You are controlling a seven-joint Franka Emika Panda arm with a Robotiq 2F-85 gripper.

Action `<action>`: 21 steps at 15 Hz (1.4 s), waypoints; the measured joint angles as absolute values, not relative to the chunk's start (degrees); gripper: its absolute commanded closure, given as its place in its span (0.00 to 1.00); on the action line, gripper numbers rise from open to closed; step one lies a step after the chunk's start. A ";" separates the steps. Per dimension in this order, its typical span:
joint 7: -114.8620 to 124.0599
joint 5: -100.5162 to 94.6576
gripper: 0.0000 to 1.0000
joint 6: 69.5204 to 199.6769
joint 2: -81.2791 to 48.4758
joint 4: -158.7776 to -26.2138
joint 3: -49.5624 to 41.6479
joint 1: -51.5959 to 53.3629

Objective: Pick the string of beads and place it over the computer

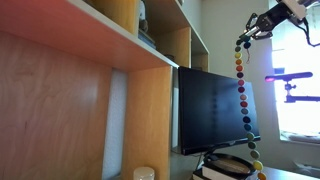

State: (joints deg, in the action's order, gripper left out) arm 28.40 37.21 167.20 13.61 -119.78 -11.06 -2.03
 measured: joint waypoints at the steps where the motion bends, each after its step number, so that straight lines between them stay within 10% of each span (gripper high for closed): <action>1: 28.40 37.21 0.79 167.20 13.60 -119.79 -11.06 -2.03; 4: 28.40 37.21 0.79 167.20 13.61 -119.79 -11.06 -2.04; 5: 28.40 37.21 0.95 167.20 13.61 -119.78 -11.06 -2.04; 21: 35.56 35.13 0.95 167.27 8.67 -109.72 -11.12 -5.19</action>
